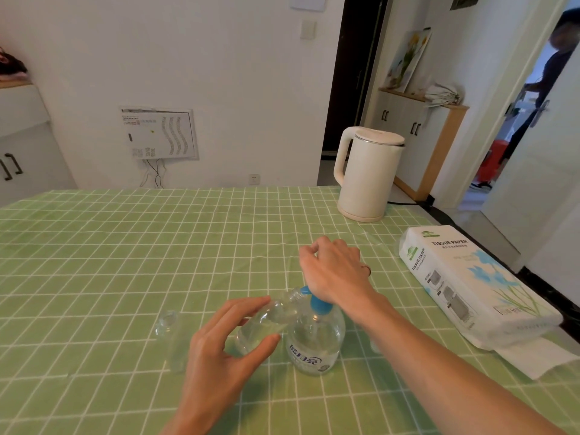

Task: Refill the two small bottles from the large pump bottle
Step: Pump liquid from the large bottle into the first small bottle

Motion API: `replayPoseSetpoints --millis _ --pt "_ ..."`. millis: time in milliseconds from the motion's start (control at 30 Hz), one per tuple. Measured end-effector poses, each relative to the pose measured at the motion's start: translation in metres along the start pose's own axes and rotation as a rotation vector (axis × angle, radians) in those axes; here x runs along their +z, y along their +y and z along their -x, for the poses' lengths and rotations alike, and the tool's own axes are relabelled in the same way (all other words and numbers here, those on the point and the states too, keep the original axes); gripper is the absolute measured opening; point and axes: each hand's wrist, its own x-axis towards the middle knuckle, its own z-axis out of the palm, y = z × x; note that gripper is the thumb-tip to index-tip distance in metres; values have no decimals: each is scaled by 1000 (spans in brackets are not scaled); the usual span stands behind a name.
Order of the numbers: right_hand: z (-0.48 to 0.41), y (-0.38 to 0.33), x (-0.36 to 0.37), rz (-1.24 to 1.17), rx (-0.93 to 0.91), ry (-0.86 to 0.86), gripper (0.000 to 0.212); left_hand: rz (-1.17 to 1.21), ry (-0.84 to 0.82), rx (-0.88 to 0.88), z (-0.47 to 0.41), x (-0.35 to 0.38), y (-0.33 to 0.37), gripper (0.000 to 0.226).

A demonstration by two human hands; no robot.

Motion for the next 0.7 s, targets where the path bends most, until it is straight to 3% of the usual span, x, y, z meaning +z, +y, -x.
replayPoseSetpoints --millis 700 --pt "1 1 -2 20 -24 -1 42 2 -2 15 0 -1 -2 47"
